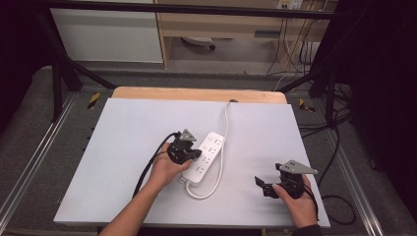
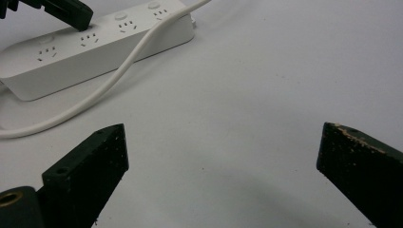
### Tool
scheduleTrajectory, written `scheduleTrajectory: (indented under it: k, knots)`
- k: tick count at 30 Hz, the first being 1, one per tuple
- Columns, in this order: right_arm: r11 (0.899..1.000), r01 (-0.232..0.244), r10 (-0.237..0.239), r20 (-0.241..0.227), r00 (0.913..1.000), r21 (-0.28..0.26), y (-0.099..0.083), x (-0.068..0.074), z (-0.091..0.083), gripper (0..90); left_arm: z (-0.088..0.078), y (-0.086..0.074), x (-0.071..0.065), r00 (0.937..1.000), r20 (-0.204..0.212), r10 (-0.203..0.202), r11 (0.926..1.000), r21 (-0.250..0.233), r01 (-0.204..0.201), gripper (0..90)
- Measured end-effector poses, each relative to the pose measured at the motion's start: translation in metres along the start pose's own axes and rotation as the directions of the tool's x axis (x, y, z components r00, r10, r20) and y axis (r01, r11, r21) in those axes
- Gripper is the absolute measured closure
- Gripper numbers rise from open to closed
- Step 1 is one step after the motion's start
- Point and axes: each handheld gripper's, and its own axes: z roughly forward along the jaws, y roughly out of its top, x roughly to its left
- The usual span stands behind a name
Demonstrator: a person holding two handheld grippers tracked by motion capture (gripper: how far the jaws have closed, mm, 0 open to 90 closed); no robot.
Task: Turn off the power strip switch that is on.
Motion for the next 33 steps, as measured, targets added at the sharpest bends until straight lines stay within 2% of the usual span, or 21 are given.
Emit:
scheduleTrajectory:
  k: [16, 27, 33]
  knots:
    - [1.000, -0.004, 0.004, 0.001, 1.0000, 0.000, 0.0002, -0.0001, -0.0004, 4.1, -0.0013, -0.0006, 0.0010, 0.9999, 0.008, -0.009, 0.9996, -0.026, 0.009, 90.0]
    - [1.000, -0.004, 0.004, 0.000, 1.0000, -0.005, 0.0005, -0.0003, -0.0011, 4.0, 0.0010, -0.0001, -0.0032, 0.9999, 0.012, -0.003, 0.9992, -0.041, 0.003, 90.0]
    - [1.000, -0.007, 0.007, 0.001, 1.0000, -0.009, 0.0006, -0.0013, -0.0020, 4.0, 0.0021, 0.0013, -0.0057, 0.9998, 0.014, -0.013, 0.9983, -0.056, 0.014, 90.0]
